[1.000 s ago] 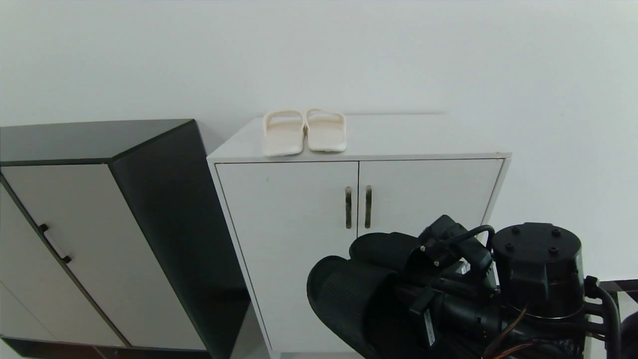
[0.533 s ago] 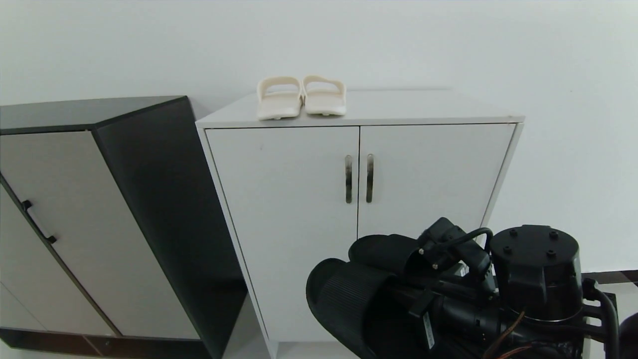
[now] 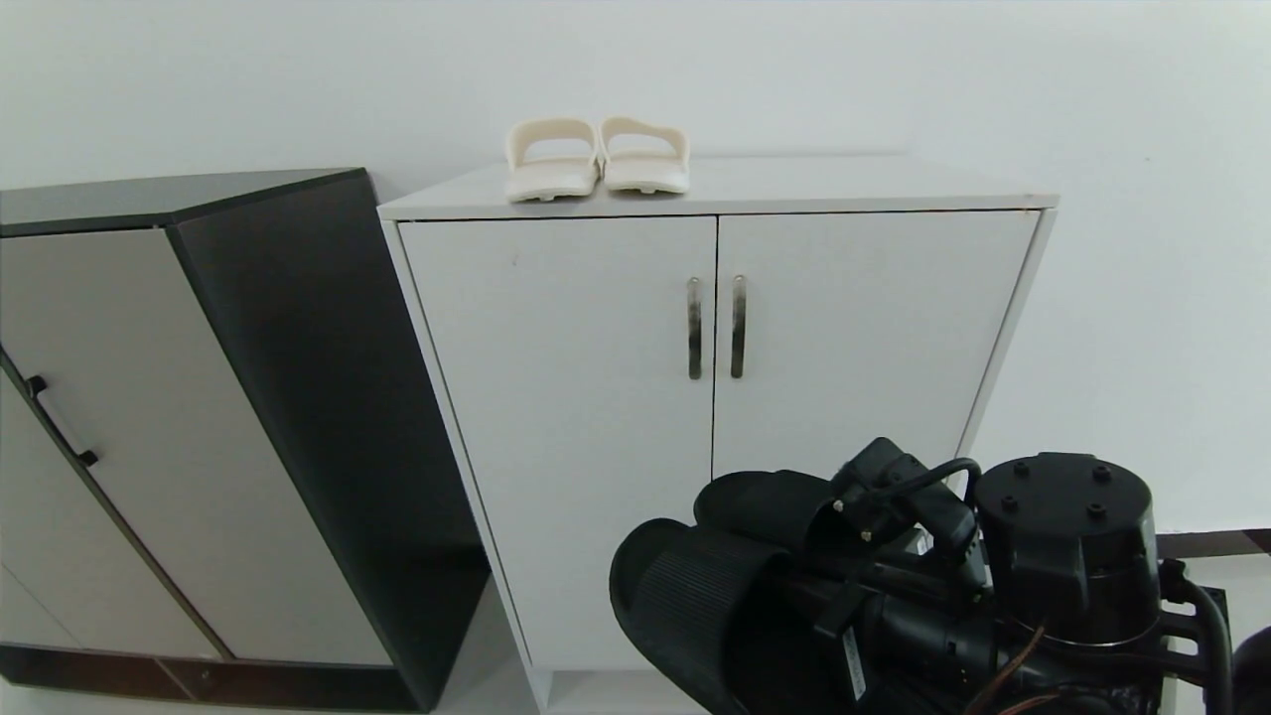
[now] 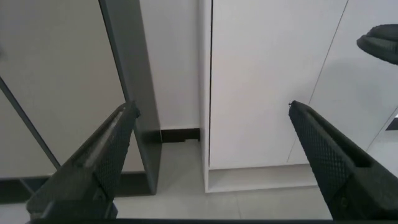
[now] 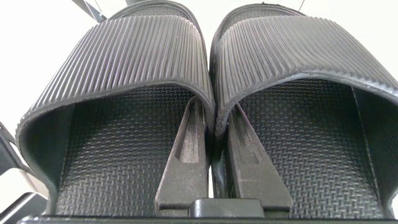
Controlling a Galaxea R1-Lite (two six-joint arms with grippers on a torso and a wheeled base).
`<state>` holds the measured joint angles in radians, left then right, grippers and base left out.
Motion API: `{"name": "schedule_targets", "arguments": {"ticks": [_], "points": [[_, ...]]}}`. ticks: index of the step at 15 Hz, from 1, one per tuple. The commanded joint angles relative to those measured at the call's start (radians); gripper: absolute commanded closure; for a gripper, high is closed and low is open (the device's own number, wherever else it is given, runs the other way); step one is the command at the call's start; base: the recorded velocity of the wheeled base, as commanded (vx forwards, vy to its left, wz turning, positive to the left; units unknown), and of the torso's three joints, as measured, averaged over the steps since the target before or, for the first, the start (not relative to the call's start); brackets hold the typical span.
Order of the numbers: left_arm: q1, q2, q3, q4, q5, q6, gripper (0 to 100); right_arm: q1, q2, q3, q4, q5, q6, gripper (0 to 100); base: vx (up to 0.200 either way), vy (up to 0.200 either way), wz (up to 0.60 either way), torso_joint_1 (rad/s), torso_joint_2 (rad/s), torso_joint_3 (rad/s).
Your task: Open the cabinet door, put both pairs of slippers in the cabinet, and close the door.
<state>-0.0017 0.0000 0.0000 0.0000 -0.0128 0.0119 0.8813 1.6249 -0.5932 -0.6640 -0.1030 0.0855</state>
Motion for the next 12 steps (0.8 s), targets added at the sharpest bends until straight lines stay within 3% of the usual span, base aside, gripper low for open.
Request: {"name": "schedule_targets", "arguments": {"ticks": [1,2,3,4,7,8,9,10,12], "points": [[-0.004,0.021,-0.003,0.000,-0.013,0.030,0,-0.001,0.003,0.001,0.000,0.000,-0.001,100,0.000,0.000,0.00,0.000,0.00,0.000],[-0.015,0.087,-0.043,-0.006,-0.049,0.023,0,-0.002,0.004,0.000,0.000,0.000,0.000,100,0.000,0.000,0.00,0.000,0.00,0.000],[-0.017,0.199,-0.167,-0.014,-0.079,-0.052,0,-0.005,0.010,0.000,0.000,0.000,0.000,100,0.000,0.000,0.00,0.000,0.00,0.000],[-0.020,0.307,-0.264,-0.018,-0.119,-0.092,0,-0.015,0.012,0.001,0.000,0.000,0.000,100,0.000,0.000,0.00,0.000,0.00,0.000],[-0.021,0.583,-0.374,-0.075,-0.326,-0.050,0,-0.028,0.012,0.003,0.000,0.000,0.000,100,0.000,0.000,0.00,0.000,0.00,0.000],[-0.052,0.710,-0.388,-0.181,-0.446,-0.056,0,-0.028,0.009,0.006,0.000,0.002,0.000,100,0.000,0.000,0.00,-0.022,0.15,0.183],[-0.101,0.785,-0.390,-0.265,-0.513,-0.078,0,-0.028,0.007,0.015,-0.002,0.003,-0.001,100,0.000,0.000,0.00,-0.017,0.18,0.115],[-0.159,0.842,-0.394,-0.322,-0.518,-0.101,0,-0.028,0.006,0.021,-0.006,0.014,-0.003,100,0.000,0.000,0.00,0.012,0.09,0.056],[-0.291,0.962,-0.463,-0.365,-0.501,-0.116,0,-0.031,0.009,0.024,-0.011,0.022,-0.003,100,0.000,0.000,0.00,-0.001,0.04,0.018]]}}
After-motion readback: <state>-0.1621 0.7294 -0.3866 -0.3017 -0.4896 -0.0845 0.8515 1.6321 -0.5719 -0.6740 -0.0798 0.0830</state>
